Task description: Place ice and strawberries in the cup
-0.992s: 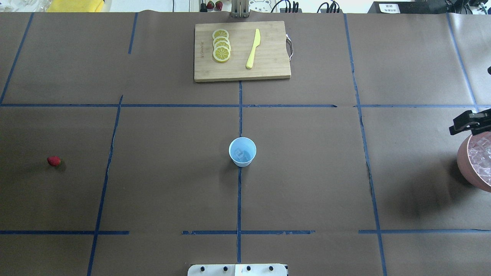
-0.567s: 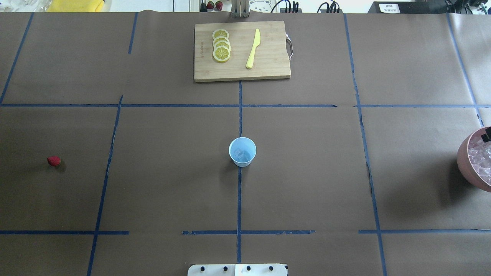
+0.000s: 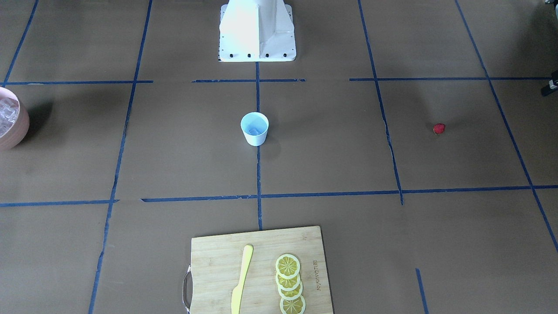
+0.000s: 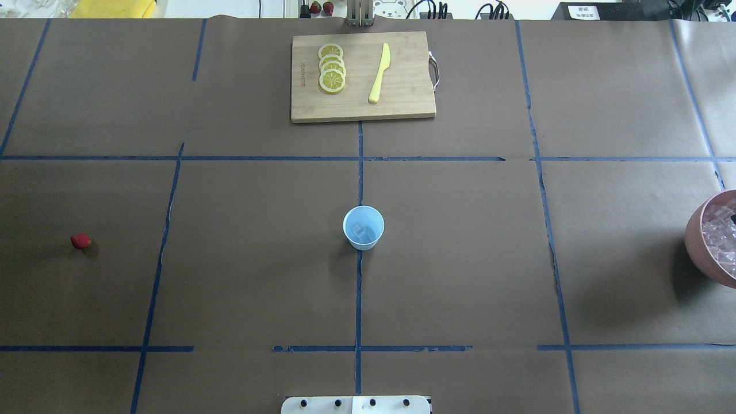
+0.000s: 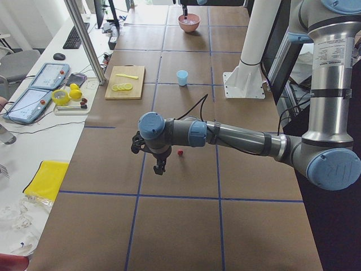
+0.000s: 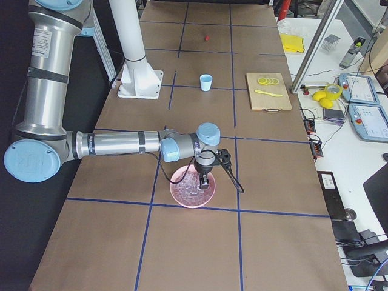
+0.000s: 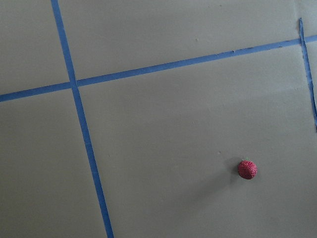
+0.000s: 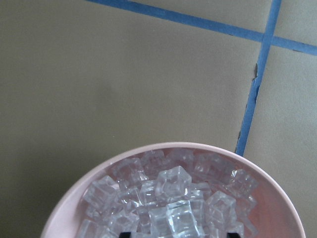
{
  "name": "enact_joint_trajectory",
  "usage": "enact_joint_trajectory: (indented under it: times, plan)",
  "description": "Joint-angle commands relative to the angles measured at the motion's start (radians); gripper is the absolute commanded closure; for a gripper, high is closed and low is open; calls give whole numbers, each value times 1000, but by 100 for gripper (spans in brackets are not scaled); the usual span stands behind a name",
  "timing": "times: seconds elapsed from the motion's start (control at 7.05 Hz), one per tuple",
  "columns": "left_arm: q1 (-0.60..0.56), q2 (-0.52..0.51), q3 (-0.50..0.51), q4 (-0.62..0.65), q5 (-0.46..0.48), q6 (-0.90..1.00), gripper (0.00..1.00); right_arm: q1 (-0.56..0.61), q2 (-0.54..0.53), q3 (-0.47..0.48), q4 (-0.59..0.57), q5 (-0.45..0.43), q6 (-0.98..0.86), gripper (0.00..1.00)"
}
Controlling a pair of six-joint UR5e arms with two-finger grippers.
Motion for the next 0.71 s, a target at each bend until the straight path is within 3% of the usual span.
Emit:
enact_joint_trajectory:
  times: [0.0,0.57]
  plan:
    - [0,0,0,0,0,0,0,-3,3,-28,-1,0,-2,26]
    - [0,0,-4,0,0,0,0,-23,24,-63,-1,-2,-2,26]
